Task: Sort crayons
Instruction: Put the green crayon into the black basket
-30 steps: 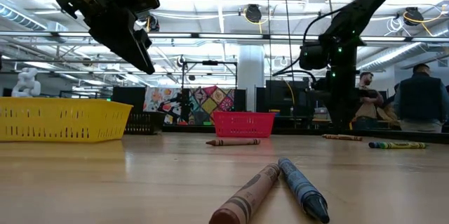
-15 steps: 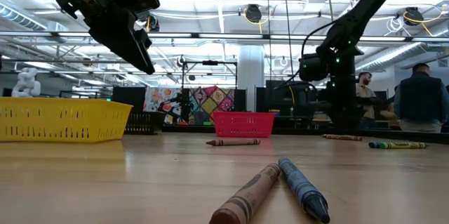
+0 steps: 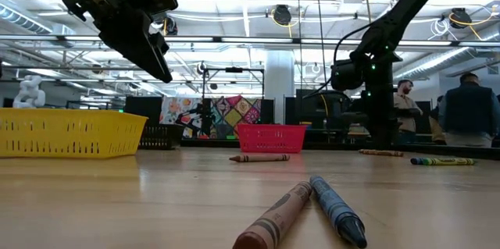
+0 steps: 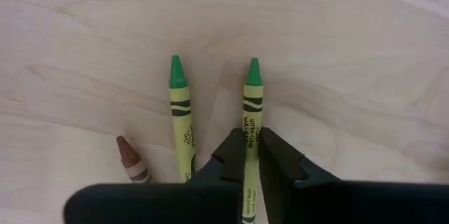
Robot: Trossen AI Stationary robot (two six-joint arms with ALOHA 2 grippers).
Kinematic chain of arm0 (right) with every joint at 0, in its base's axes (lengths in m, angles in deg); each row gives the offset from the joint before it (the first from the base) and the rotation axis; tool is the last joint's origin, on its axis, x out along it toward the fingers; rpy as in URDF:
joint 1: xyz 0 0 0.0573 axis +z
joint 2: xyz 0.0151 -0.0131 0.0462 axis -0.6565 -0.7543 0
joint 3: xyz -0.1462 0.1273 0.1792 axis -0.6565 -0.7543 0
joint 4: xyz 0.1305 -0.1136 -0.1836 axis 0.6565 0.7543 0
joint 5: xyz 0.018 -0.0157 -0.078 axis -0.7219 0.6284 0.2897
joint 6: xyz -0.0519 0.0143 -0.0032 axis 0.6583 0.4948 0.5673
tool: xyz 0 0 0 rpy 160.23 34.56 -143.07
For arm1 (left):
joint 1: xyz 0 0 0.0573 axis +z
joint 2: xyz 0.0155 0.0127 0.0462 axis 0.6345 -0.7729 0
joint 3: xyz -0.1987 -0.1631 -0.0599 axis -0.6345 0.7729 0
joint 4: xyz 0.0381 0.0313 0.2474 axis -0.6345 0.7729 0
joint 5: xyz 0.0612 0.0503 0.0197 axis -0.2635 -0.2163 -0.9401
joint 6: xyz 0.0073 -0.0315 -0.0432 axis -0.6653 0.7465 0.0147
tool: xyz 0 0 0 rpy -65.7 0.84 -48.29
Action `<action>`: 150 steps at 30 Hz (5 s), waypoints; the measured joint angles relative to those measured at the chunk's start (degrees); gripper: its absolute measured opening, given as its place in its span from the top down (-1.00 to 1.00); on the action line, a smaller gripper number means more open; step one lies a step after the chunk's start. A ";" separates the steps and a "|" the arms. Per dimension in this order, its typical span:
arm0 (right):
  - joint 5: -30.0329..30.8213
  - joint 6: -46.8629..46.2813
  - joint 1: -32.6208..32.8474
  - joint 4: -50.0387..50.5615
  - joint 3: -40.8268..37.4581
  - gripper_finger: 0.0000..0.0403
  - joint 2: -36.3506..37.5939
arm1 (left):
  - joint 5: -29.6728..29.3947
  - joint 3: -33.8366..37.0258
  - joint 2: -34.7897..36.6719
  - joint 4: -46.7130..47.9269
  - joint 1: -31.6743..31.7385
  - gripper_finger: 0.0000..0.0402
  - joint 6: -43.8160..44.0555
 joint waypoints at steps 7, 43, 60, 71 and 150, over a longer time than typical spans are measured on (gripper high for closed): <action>-0.07 0.14 -0.01 0.25 -0.03 0.98 0.38 | 0.00 0.00 0.00 0.00 0.00 0.43 0.00; -17.97 2.21 30.58 -24.93 -0.18 1.00 29.10 | -5.70 0.00 -3.22 -17.47 0.11 0.43 -1.71; -13.23 9.07 47.53 -44.83 -0.10 1.00 26.81 | -5.49 0.04 -13.33 -44.89 0.11 0.43 0.36; -13.33 10.78 51.40 -56.24 -0.10 1.00 19.20 | -4.42 0.02 -13.33 -49.67 0.11 0.43 6.16; -12.96 10.99 51.57 -64.71 -0.10 0.53 12.95 | 2.62 -0.04 -13.25 -31.11 10.74 0.93 -2.05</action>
